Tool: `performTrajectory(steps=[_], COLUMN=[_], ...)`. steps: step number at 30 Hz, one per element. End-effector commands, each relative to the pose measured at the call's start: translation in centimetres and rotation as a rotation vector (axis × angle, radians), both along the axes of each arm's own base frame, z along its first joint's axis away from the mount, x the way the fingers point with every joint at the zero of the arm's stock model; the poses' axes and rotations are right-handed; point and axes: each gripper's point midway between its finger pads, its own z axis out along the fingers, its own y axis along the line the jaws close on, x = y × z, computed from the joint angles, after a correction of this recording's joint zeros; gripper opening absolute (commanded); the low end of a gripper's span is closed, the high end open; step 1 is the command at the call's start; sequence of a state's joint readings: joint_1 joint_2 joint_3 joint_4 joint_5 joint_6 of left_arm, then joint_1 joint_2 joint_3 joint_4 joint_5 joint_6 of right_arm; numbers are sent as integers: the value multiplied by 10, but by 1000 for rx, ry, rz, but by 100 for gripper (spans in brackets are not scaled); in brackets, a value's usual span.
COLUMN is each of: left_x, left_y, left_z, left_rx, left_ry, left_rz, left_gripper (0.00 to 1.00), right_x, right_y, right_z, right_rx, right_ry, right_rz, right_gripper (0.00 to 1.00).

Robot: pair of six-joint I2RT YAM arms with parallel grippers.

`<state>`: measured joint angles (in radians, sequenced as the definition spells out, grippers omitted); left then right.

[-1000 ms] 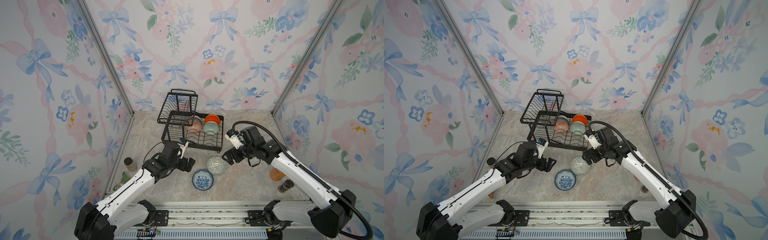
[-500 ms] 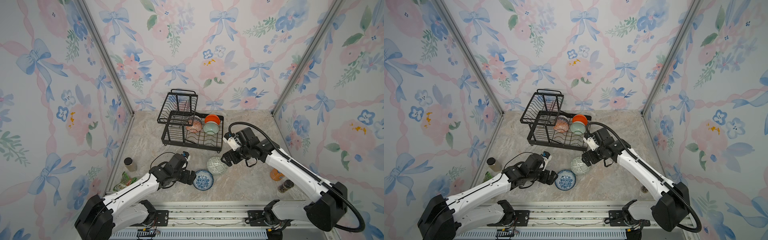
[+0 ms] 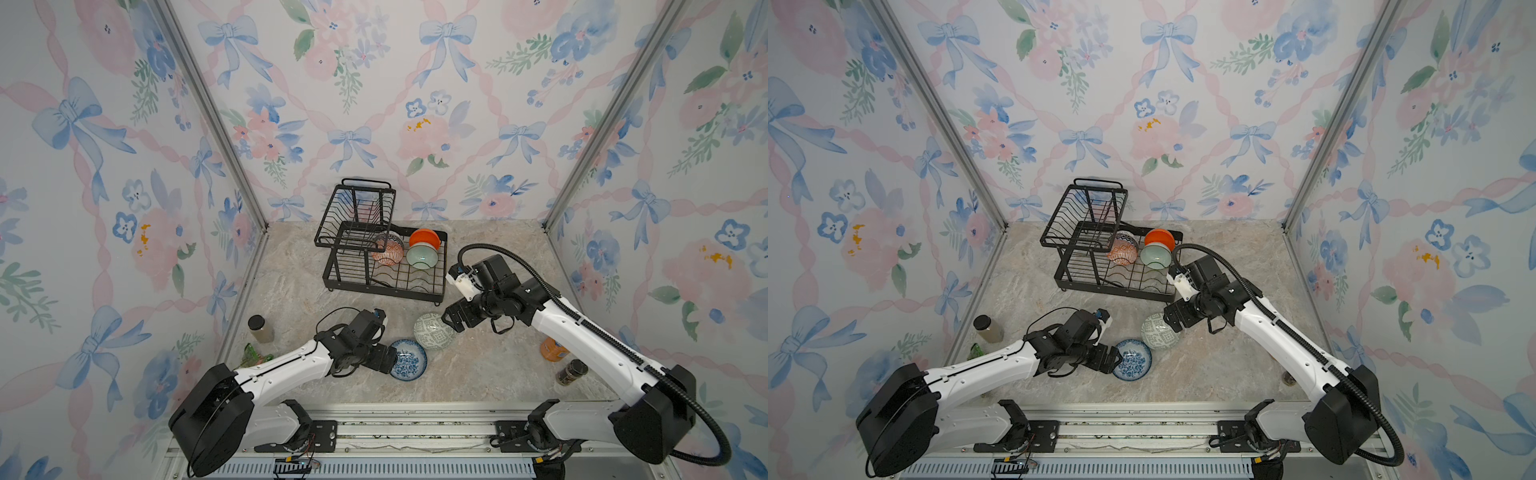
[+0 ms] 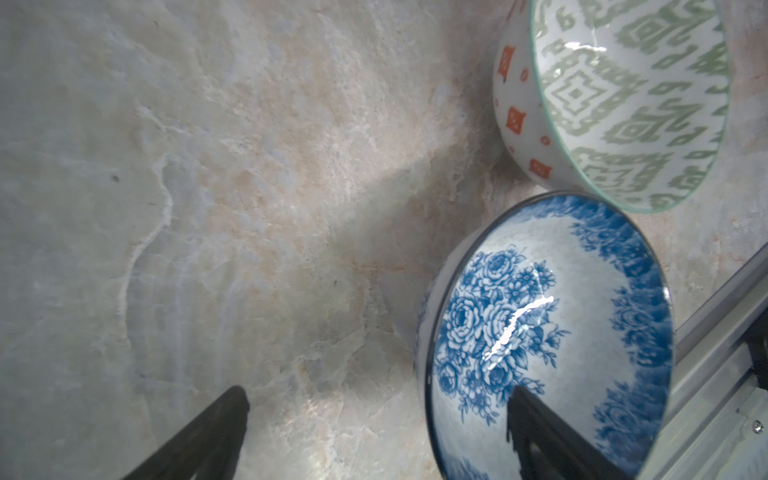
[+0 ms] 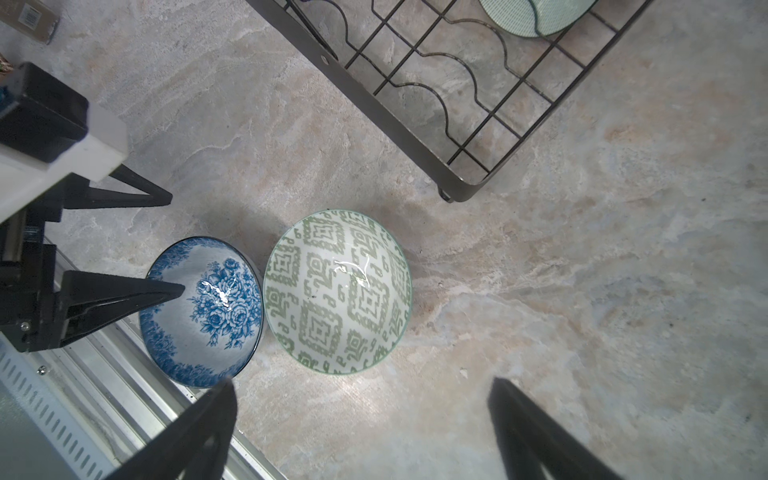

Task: Load the bowls into the dish rack
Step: 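Move the left gripper down to the blue floral bowl on the table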

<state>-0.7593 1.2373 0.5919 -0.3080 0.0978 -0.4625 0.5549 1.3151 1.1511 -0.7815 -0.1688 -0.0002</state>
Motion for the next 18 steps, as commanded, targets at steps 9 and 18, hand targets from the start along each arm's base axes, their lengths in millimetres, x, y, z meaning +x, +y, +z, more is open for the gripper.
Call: performTrajectory(steps=[9,18], left_x=[-1,2], left_y=[-19,-28], left_z=[-8,-9], left_rx=[-47,-45], left_ry=[50,52], left_rz=[-35,-73], left_gripper=[81,46], right_x=[2,2], right_y=[-5,-6], right_z=[-7,-11], right_rx=[-8,-16], right_ry=[-2,1], right_rz=[-17,-16], right_gripper=[97,97])
